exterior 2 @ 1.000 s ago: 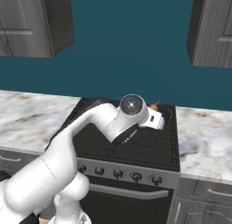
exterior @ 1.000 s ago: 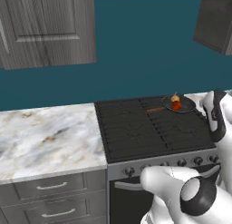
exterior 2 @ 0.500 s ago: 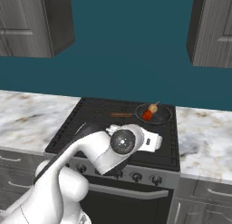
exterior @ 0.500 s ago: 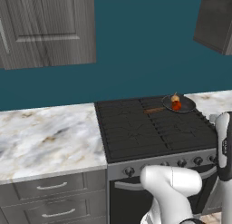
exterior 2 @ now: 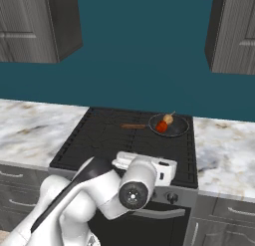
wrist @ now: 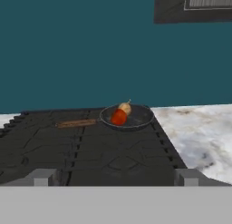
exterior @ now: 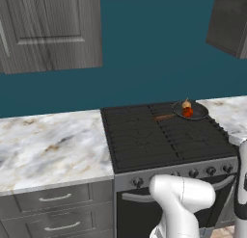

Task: Place the pan on the rear right burner on the stove. Then place the tomato and the onion in the pan and turn on the rear right burner.

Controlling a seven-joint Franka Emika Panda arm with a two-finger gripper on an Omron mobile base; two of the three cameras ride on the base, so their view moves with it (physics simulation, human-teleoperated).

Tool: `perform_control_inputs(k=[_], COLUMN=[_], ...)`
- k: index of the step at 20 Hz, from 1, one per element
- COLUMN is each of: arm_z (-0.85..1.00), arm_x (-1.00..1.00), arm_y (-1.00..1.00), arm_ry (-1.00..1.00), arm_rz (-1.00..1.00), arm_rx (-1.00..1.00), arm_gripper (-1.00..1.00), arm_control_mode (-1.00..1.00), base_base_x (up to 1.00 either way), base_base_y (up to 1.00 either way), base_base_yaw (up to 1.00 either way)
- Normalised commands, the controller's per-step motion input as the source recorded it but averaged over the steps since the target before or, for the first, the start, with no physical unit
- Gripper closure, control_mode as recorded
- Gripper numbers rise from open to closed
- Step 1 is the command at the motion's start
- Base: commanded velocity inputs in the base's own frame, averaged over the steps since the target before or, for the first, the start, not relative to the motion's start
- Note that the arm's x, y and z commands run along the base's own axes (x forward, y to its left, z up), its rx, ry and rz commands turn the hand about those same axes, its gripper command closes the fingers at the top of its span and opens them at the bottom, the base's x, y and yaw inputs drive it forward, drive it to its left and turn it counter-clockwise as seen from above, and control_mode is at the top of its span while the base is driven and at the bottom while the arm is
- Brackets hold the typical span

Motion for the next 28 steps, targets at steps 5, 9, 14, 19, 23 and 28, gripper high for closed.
perform_control_inputs(k=[5, 9, 14, 19, 23, 28], arm_z=[-0.26, -0.28, -0.33, -0.4, -0.37, -0.36], arm_x=[-0.27, -0.34, -0.25, -0.02, 0.0, 0.04], arm_y=[-0.01, -0.07, 0.0, 0.0, 0.0, 0.0], arm_ry=[-0.14, -0.14, -0.1, -0.04, -0.03, 0.0], arm_rz=[0.11, 0.11, 0.09, 0.06, 0.02, 0.0], arm_rx=[-0.04, -0.06, -0.07, -0.07, -0.07, -0.05], arm_gripper=[-1.0, -1.0, -1.0, -1.0, -1.0, -1.0], arm_control_mode=[-1.0, -1.0, -1.0, -1.0, -1.0, -1.0], base_base_x=[0.0, 0.0, 0.0, 0.0, 0.0, 0.0], base_base_y=[0.0, 0.0, 0.0, 0.0, 0.0, 0.0], base_base_yaw=[0.0, 0.0, 0.0, 0.0, 0.0, 0.0])
